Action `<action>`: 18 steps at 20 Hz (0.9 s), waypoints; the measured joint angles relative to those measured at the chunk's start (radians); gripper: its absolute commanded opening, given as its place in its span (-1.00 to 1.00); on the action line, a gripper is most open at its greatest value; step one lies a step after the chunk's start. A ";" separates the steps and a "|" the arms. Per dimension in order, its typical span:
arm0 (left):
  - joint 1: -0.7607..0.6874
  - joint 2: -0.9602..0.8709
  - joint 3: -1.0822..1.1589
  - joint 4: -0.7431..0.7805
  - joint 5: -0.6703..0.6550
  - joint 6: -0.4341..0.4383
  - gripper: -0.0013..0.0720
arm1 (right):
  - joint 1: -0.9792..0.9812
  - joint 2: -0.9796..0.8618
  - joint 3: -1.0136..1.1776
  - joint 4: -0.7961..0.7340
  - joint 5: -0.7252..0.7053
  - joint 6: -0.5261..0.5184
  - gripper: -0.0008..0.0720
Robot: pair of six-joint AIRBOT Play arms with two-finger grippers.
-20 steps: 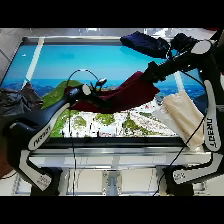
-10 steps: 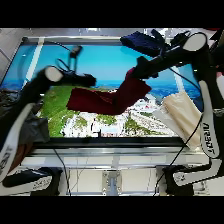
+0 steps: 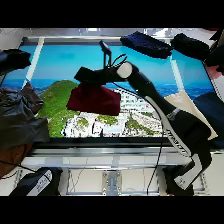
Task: Fold the shirts.
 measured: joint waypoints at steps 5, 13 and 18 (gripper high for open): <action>0.086 0.024 -0.024 0.002 -0.066 0.000 -0.93 | -0.063 -0.016 0.084 -0.123 0.053 0.000 0.82; 0.106 0.011 -0.055 0.002 -0.095 0.000 -0.93 | -0.376 -0.034 -0.033 -0.307 0.552 0.024 0.82; 0.107 -0.008 -0.060 0.003 -0.101 0.000 -0.93 | -0.398 -0.113 -0.212 -0.129 0.494 -0.013 0.82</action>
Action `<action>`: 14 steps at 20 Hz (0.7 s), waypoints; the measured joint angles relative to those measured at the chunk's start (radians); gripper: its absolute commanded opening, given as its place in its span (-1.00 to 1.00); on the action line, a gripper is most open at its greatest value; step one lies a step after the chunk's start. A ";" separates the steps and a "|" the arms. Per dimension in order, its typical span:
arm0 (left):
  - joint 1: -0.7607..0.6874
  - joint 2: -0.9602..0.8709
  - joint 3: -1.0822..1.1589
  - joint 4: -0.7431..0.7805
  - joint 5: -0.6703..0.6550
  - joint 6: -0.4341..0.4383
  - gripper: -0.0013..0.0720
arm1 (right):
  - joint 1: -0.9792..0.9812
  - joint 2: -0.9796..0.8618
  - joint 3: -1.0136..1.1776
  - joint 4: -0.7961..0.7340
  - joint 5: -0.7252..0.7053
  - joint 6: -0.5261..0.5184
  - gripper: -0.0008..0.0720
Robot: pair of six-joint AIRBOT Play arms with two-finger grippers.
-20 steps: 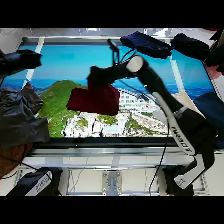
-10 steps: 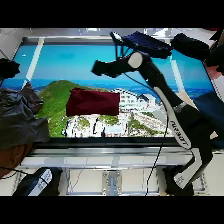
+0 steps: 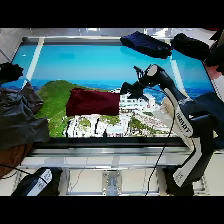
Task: Fold the shirts.
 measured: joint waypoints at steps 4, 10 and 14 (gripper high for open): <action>0.000 -0.003 0.000 -0.001 -0.001 0.000 -0.93 | 0.056 -0.062 -0.042 0.115 -0.082 -0.034 0.52; 0.000 -0.004 0.000 -0.001 -0.027 0.000 -0.93 | 0.136 -0.095 -0.006 0.359 -0.108 -0.158 -0.91; 0.000 -0.004 0.000 -0.001 -0.047 0.000 -0.93 | 0.097 -0.071 0.162 0.378 -0.053 -0.193 -0.92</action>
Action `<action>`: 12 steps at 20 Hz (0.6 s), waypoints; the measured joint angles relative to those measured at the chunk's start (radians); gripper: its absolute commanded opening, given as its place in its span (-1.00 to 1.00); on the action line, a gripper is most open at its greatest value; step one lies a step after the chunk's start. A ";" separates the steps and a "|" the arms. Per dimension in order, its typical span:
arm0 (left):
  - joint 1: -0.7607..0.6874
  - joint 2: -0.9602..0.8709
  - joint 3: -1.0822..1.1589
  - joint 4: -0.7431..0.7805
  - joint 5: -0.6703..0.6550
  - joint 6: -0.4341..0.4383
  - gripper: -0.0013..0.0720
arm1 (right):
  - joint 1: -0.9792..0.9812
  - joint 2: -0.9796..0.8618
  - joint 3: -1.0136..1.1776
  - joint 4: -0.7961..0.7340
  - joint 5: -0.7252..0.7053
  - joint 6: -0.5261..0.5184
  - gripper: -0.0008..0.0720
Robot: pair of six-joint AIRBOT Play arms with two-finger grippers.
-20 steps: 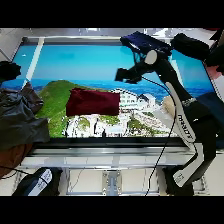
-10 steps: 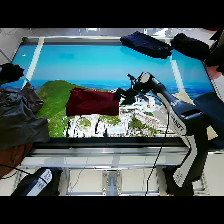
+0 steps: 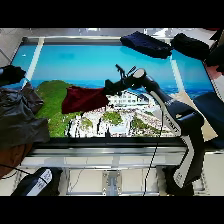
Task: Fold the shirts.
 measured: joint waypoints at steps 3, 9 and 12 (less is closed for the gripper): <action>0.000 0.000 0.000 0.000 -0.011 0.000 -0.93 | -0.084 0.050 0.140 -0.102 0.125 0.062 -0.92; 0.000 0.000 0.000 -0.004 -0.028 0.000 -0.93 | -0.340 0.262 0.233 -0.402 0.446 0.166 -0.92; 0.000 0.000 0.000 -0.004 -0.029 0.000 -0.93 | -0.491 0.390 0.223 -0.526 0.575 0.183 -0.93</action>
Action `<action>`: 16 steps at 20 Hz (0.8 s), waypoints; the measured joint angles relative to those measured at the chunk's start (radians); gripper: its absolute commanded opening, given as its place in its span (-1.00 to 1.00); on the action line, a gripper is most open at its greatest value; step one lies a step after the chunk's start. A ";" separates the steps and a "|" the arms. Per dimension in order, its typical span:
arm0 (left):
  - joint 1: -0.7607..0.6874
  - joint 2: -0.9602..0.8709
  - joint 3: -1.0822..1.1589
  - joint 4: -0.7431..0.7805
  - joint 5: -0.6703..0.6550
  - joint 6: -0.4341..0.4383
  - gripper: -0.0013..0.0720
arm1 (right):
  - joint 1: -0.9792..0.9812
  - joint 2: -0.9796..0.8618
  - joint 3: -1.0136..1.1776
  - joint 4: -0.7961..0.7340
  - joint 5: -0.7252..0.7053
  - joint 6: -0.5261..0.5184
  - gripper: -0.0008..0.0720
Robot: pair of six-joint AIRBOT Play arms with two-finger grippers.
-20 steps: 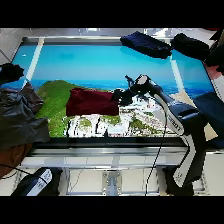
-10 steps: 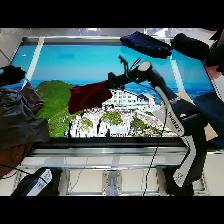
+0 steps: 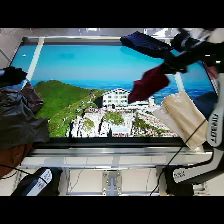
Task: Fold the shirts.
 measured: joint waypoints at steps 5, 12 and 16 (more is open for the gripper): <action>0.000 0.000 0.000 0.000 -0.001 0.000 -0.94 | -0.241 0.215 -0.212 -0.210 0.077 0.002 -0.87; 0.000 0.000 0.000 0.000 -0.003 0.000 -0.93 | -0.451 0.366 -0.589 -0.449 0.100 0.012 0.35; 0.000 -0.001 0.000 0.000 -0.006 0.000 -0.93 | -0.510 0.385 -0.492 -0.485 0.098 0.038 0.29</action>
